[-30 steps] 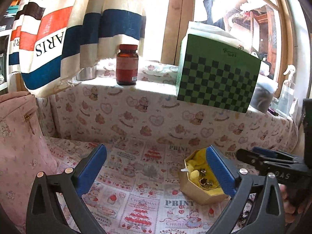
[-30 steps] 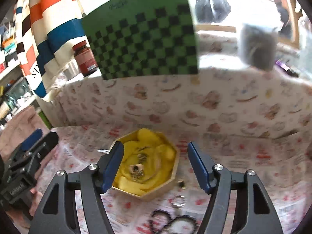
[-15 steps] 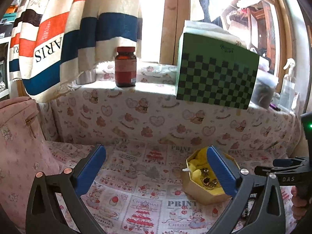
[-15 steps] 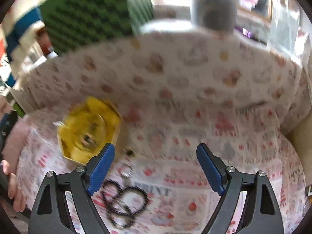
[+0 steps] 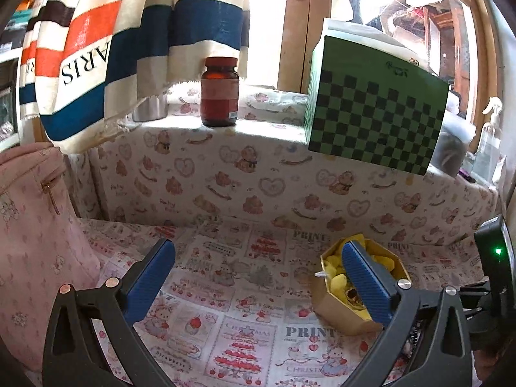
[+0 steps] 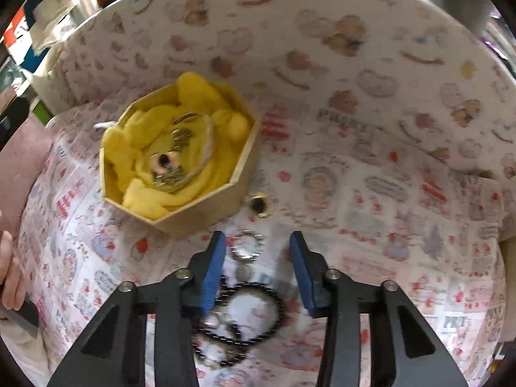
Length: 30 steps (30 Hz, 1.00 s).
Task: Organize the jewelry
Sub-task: 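Grasp the silver ring keychain with the right gripper, then reach the left gripper to the black bead bracelets and grasp them while the right gripper holds the ring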
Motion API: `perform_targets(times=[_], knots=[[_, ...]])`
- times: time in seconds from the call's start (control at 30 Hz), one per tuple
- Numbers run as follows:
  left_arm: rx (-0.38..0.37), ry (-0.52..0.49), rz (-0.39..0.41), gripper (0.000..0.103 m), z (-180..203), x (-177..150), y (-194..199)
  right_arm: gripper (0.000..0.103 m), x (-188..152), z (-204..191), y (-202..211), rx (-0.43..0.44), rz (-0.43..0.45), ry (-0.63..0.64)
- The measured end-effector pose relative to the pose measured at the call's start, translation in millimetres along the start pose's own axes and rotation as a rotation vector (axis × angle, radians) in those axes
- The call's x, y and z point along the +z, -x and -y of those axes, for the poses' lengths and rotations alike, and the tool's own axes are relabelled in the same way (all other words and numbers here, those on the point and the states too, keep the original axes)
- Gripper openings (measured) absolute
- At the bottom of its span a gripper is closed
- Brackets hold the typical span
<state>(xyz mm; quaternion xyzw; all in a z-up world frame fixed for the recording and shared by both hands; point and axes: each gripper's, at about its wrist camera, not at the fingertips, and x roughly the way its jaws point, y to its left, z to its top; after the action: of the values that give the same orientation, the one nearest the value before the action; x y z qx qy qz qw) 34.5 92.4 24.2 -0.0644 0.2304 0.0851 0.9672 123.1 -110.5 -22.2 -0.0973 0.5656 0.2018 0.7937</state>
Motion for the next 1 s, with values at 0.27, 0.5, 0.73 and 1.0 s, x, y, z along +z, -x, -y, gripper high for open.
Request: perform_targets(times=[0.27, 0.5, 0.73, 1.0], knots=[[-0.016, -0.022, 0.007, 0.102, 5.2, -0.2, 4.9, 0.021, -2.9, 0.4, -0.2, -0.012, 0.018, -0.035], [-0.028, -0.045, 0.018, 0.102, 10.2, -1.1, 9.5, 0.021, -26.1, 23.7, 33.8, 0.010, 0.145, -0.096], [-0.102, -0.106, -0.020, 0.102, 29.4, -6.9, 12.7, 0.021, -60.5, 46.5, 76.3, 0.014, 0.350, -0.117], [-0.181, -0.204, -0.109, 0.102, 60.1, -24.9, 8.5, 0.021, -75.8, 82.7, 85.9, 0.043, 0.445, -0.217]])
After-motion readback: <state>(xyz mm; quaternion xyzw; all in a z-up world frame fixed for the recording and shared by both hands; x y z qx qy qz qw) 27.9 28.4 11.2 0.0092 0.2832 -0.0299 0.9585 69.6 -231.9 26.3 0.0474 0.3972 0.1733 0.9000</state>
